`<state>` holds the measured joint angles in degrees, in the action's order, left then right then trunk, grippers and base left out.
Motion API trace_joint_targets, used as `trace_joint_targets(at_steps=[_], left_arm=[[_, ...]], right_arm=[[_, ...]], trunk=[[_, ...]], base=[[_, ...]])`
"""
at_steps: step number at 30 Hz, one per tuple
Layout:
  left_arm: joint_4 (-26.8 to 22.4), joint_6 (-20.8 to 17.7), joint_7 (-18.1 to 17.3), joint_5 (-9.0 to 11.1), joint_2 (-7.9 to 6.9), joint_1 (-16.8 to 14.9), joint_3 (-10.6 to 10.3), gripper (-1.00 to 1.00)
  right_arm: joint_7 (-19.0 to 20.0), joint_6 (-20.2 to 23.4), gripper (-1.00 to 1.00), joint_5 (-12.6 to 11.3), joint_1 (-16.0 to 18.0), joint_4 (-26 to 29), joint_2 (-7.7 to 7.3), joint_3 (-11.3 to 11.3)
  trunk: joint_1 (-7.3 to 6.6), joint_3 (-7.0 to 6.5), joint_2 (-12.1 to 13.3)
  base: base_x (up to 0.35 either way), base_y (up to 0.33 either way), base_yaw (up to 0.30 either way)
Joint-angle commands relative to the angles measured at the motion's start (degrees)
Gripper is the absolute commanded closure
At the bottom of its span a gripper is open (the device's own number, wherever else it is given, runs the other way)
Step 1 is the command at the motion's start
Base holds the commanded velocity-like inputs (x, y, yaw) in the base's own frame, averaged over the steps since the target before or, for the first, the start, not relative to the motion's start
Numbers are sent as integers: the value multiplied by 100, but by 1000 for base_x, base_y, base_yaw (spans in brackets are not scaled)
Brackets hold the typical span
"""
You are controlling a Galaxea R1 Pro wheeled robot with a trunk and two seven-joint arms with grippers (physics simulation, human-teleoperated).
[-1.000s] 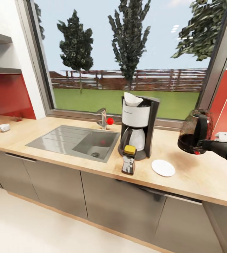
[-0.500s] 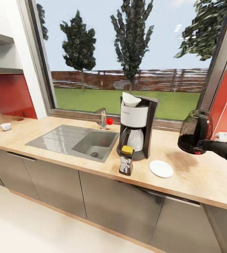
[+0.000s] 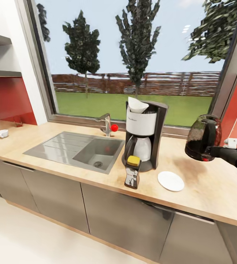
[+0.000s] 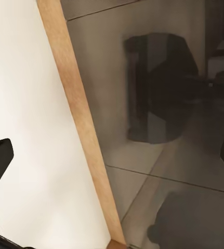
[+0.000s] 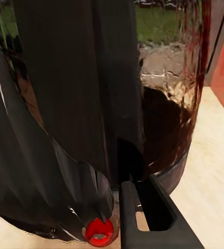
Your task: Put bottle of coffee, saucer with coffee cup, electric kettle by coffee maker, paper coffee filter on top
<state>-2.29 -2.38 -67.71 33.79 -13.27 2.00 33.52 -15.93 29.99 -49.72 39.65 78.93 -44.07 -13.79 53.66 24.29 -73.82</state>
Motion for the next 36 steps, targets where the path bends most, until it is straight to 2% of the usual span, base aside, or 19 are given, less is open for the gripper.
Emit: trace_joint_targets(at_steps=[1, 9, 13, 16, 27, 29, 30, 36], left_arm=[[-8, -25, -14, 57, 0, 2, -48, -100], [-8, -25, -14, 57, 0, 2, -42, -100], [-8, -25, -14, 57, 0, 2, -40, -100], [-8, -25, -15, 57, 0, 2, -39, -100], [-8, -25, -14, 57, 0, 2, -39, -100], [-8, -25, -15, 57, 0, 2, -39, -100], [-8, -25, -19, 57, 0, 2, -39, -100], [-8, -25, -18, 57, 0, 2, -39, -100]], right_arm=[[-59, 2, 100, -38, 10, 8, -6, -16], [-59, -61, 100, -48, 8, 8, 3, -22], [-56, -505, 100, -55, 8, -84, 5, -37], [-52, -638, 100, -61, 8, -215, 7, -48], [-50, -705, 100, -64, 8, -281, 16, -64], [-39, -705, 100, -64, 7, -281, 18, -108], [119, -710, 100, -61, 7, -279, 20, -279], [360, -714, 100, -56, 8, -282, 15, -411]], trunk=[[1, 5, -4], [1, 5, -4], [1, 5, -4], [1, 5, -4], [1, 5, -4], [1, 5, -4], [1, 5, -4], [1, 5, -4]], base=[[119, 0, 0], [73, 0, 0], [25, 0, 0], [56, 0, 0], [9, 44, 0], [0, 45, 0], [0, 16, 0], [0, 7, 0]])
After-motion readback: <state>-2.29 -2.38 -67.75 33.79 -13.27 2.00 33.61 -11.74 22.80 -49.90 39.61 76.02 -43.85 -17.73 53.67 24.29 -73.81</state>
